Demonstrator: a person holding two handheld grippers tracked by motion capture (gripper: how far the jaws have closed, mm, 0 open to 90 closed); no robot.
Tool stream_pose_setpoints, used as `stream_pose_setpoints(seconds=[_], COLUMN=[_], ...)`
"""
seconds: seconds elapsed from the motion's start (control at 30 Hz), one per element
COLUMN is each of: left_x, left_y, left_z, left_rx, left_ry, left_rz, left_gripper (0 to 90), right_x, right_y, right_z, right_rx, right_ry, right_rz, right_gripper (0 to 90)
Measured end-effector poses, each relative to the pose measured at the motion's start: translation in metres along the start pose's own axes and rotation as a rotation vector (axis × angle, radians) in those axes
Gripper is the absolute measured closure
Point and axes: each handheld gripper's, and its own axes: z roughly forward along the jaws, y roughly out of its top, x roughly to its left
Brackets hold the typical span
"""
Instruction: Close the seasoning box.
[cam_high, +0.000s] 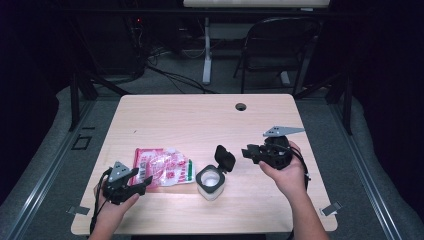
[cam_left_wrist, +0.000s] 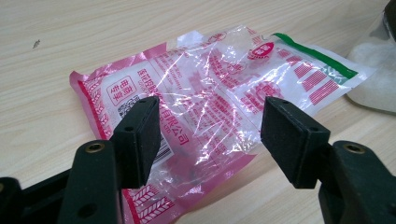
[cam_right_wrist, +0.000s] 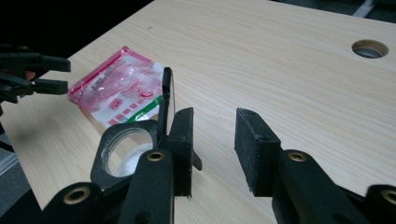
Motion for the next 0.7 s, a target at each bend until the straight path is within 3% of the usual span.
stream_pose_setpoints(seconds=[0.27, 0.7], left_x=[0.0, 0.0], left_y=[0.0, 0.0], left_z=[0.001, 0.001], left_rx=[0.007, 0.003], left_ry=[-0.001, 0.001], left_rz=[0.005, 0.004], left_gripper=[37.6, 37.8], right_x=[-0.001, 0.003], right_y=[-0.002, -0.006], right_z=[0.009, 0.023], right_rx=[0.059, 0.064], right_ry=[-0.038, -0.028], right_rz=[-0.023, -0.029], right_gripper=[75.9, 83.0])
